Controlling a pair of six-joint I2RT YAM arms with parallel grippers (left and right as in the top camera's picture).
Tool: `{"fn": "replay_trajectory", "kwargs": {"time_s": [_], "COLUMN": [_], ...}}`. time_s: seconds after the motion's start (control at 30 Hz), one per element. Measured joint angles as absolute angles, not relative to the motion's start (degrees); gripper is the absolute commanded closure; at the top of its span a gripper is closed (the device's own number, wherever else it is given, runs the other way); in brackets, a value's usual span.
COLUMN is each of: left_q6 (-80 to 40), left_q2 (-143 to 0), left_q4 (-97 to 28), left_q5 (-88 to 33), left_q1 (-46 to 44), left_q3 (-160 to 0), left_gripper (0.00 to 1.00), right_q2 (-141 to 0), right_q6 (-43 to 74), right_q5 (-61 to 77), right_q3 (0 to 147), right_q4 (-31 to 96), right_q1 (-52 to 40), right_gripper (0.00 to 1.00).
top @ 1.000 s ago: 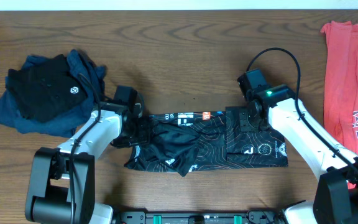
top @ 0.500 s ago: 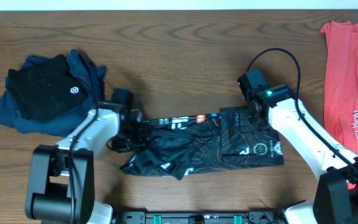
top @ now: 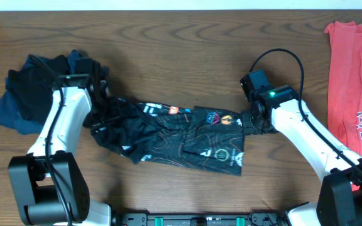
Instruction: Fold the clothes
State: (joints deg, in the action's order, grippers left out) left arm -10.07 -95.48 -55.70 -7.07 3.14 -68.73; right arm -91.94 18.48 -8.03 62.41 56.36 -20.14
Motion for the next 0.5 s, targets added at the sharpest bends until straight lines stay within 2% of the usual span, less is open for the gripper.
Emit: {"fn": "replay_trajectory", "kwargs": {"time_s": [0.2, 0.5], "left_q6": [-10.1, -12.0], "left_q2": [-95.5, -95.5], "left_q4": [-60.2, -58.9], "left_q5": [-9.9, -24.2], "left_q1": [-0.2, -10.1], "left_q3": [-70.7, -70.7], "left_gripper": [0.94, 0.94], "right_q2": [-91.9, -91.9], "right_q6": [19.4, 19.9], "right_q5": [-9.5, -10.8], "right_q3": [62.4, 62.4], "right_q4": [57.9, 60.1], "right_q1": [-18.9, -15.8], "right_gripper": [0.51, 0.51]}}
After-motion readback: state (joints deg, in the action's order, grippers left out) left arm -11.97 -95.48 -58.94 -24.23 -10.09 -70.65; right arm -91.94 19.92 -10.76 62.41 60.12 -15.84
